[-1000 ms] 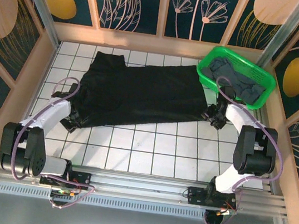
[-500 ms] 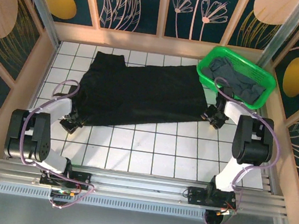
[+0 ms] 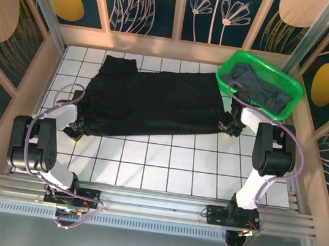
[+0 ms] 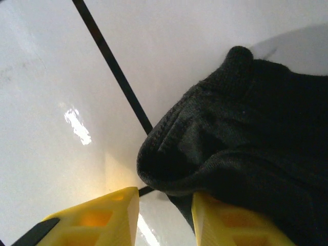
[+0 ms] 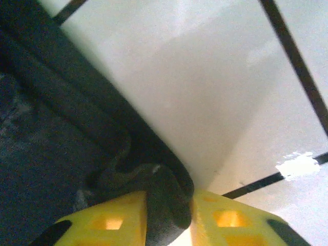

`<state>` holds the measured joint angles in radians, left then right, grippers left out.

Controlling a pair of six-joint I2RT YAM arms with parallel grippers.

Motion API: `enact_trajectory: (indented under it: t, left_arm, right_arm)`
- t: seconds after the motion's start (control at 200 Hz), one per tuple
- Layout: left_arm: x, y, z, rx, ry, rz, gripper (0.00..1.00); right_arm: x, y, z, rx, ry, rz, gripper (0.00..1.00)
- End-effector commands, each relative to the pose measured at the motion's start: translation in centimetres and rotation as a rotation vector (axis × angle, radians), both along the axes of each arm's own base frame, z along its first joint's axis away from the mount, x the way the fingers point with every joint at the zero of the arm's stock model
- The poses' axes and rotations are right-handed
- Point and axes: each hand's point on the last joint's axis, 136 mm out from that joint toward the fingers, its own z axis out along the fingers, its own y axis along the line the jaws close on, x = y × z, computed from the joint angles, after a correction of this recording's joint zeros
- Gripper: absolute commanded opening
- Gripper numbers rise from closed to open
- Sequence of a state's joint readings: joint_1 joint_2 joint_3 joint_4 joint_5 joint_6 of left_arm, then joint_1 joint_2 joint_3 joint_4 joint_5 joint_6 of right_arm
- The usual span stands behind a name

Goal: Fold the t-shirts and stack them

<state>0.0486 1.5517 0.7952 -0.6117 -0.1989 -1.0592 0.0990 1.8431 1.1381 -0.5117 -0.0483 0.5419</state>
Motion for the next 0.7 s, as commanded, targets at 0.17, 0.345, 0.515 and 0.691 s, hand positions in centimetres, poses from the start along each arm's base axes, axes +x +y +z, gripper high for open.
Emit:
enact_trajectory:
  t: [0.17,0.345,0.515,0.691]
  left_arm:
    - [-0.8,2.9,-0.9,0.063,0.062,0.028,0.12]
    - [-1.6,3.1,-0.9,0.058,0.072,0.033,0.0]
    - [-4.0,2.2,-0.9,0.019,0.076,0.075,0.0]
    - [-6.4,2.1,-0.8,0.032,0.07,0.141,0.0]
  right_arm:
    - [-2.7,-2.4,-1.1,-0.119,0.086,-0.065,0.0]
    - [-8.0,-2.2,-0.5,-0.121,0.153,-0.06,0.0]
    - [-13.9,-1.8,-0.8,-0.083,0.231,-0.062,0.0]
    - [-17.5,-1.4,0.1,-0.083,0.251,-0.081,0.0]
